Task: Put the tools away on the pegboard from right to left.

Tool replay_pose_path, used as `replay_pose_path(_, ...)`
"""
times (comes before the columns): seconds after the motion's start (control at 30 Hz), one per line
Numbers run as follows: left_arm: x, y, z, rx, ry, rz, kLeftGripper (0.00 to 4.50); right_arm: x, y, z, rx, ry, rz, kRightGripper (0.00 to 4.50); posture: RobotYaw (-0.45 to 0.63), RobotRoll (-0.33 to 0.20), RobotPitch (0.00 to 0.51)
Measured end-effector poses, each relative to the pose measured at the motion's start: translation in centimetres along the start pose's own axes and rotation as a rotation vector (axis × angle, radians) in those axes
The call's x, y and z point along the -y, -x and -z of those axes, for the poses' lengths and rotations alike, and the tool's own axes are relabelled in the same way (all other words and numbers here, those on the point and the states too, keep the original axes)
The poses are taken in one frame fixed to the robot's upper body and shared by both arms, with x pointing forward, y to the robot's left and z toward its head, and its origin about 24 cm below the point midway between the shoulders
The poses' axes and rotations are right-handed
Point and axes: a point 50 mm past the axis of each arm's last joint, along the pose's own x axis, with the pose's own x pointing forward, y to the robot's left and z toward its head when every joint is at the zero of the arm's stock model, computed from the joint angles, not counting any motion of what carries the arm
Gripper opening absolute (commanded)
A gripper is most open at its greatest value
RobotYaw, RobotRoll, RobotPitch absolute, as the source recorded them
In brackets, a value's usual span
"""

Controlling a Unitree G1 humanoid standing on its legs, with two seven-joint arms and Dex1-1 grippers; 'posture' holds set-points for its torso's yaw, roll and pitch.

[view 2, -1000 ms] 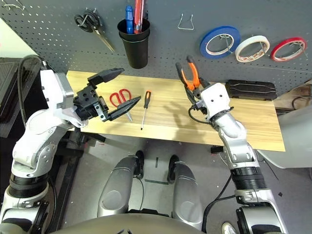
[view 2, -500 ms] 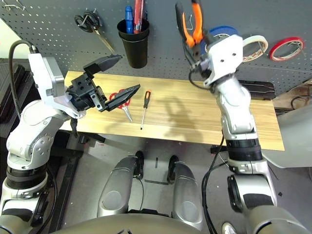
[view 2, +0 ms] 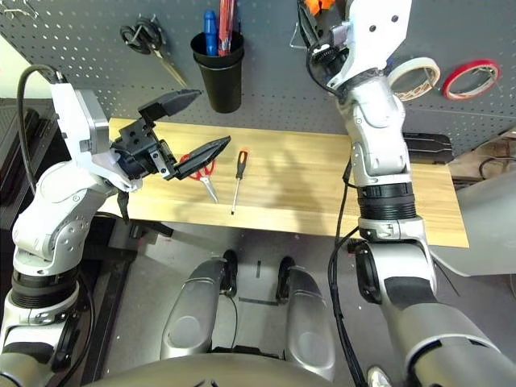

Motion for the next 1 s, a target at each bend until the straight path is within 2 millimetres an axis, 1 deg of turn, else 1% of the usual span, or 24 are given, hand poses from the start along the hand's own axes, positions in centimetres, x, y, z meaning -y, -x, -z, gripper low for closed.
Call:
replay_pose_path(0.13, 0.0, 0.1, 0.1, -0.008, 0.001, -0.009, 4.5, 0.2, -0.8, 0.6, -0.011, -0.025, 0.023, 2.13, 0.25, 0.0, 0.266)
replay_pose_path(0.27, 0.0, 0.2, 0.2, -0.021, 0.002, -0.02, 4.5, -0.2, -1.2, 1.3, -0.028, -0.051, 0.026, 2.13, 0.26, 0.0, 0.269)
replay_pose_path(0.43, 0.2, 0.4, 0.1, -0.033, -0.007, -0.023, 4.5, -0.6, -1.0, 2.3, -0.055, -0.069, 0.021, 2.13, 0.27, 0.0, 0.273)
replay_pose_path(0.63, 0.2, 0.5, 0.0, -0.036, -0.015, -0.028, 4.5, -1.1, -0.9, 2.9, -0.074, -0.088, 0.018, 2.13, 0.27, 0.0, 0.274)
replay_pose_path(0.77, 0.2, 0.5, 0.0, -0.038, -0.017, -0.031, 4.5, -1.3, -0.5, 3.6, -0.101, -0.096, 0.021, 2.13, 0.26, 0.0, 0.275)
replay_pose_path(0.83, 0.2, 0.5, 0.1, -0.041, -0.019, -0.032, 4.5, -1.4, 0.0, 4.1, -0.121, -0.084, 0.023, 2.84, 0.26, 0.0, 0.271)
replay_pose_path(0.87, 0.2, 0.5, 0.1, -0.042, -0.019, -0.033, 4.5, -1.4, 0.4, 4.6, -0.135, -0.076, 0.025, 3.03, 0.26, 0.0, 0.27)
replay_pose_path(0.93, 0.3, 0.5, 0.2, -0.046, -0.019, -0.034, 4.5, -1.3, 1.5, 5.4, -0.143, -0.058, 0.037, 3.76, 0.26, 0.0, 0.267)
replay_pose_path(1.0, 0.4, 0.5, 0.4, -0.055, -0.015, -0.034, 4.5, -1.2, 2.4, 5.5, -0.106, -0.033, 0.04, 4.48, 0.26, 0.0, 0.265)
